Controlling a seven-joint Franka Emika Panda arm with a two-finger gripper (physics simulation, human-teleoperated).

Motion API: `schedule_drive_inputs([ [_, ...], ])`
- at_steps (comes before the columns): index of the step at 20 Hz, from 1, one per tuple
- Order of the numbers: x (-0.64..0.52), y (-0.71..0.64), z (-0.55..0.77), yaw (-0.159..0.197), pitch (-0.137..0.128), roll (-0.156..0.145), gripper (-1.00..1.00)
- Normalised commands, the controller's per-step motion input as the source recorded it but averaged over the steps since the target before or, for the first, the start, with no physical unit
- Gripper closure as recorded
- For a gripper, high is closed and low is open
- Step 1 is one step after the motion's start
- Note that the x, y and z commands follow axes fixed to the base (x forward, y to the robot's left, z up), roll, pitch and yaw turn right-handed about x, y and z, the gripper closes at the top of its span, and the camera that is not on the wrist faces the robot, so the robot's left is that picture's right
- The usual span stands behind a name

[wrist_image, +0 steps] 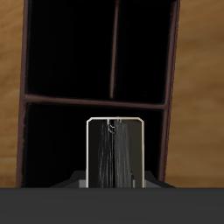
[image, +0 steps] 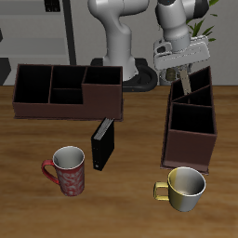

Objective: Place the yellow book into the left desk caddy's left compartment

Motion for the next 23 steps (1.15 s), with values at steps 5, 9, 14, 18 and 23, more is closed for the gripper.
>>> schedule_drive_inputs([
  [5, 0.08, -0.05, -0.23, -0.028, 0.072, 0.021, 1.0],
  [9, 0.08, -0.1, -0.18, -0.075, 0.094, 0.076, -1.0],
  [14, 0.07, -0.21, 0.0, 0.001, -0.003, -0.038, -1.0],
  [18, -0.01, -0.12, 0.05, -0.01, -0.015, -0.019, -1.0],
  [23, -0.02, -0.14, 0.1, -0.005, -0.025, -0.021, -1.0],
])
